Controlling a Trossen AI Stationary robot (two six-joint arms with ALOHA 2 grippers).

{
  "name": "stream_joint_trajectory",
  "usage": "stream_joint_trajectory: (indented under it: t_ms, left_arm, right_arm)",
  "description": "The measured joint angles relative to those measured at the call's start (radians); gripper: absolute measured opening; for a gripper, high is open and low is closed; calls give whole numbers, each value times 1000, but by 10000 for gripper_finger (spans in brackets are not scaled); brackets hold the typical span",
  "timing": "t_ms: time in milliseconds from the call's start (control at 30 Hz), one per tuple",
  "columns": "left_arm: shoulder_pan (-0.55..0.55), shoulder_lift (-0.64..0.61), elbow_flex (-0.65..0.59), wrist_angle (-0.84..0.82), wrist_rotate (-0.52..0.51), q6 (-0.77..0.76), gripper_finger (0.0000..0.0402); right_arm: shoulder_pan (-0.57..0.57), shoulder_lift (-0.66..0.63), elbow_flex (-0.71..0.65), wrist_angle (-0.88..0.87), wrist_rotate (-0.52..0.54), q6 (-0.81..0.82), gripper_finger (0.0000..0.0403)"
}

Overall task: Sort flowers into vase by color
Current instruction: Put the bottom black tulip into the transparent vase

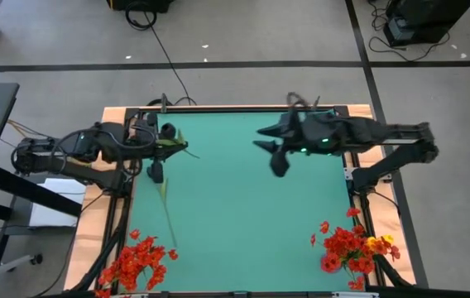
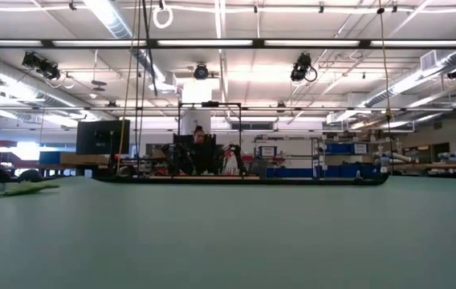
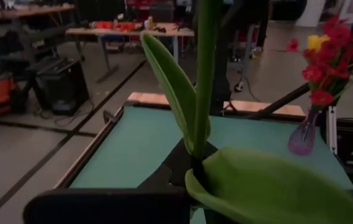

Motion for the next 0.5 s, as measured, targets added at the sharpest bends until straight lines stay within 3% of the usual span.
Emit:
stream_joint_trajectory:
  t_ms: [333, 500]
  left_arm:
    - [52, 11, 0, 6, 2, -49, 20]
    - [66, 22, 0, 9, 2, -55, 20]
  right_arm:
    - [2, -363, -448, 295, -58, 36, 164]
    - [2, -483, -587, 394, -59, 13, 164]
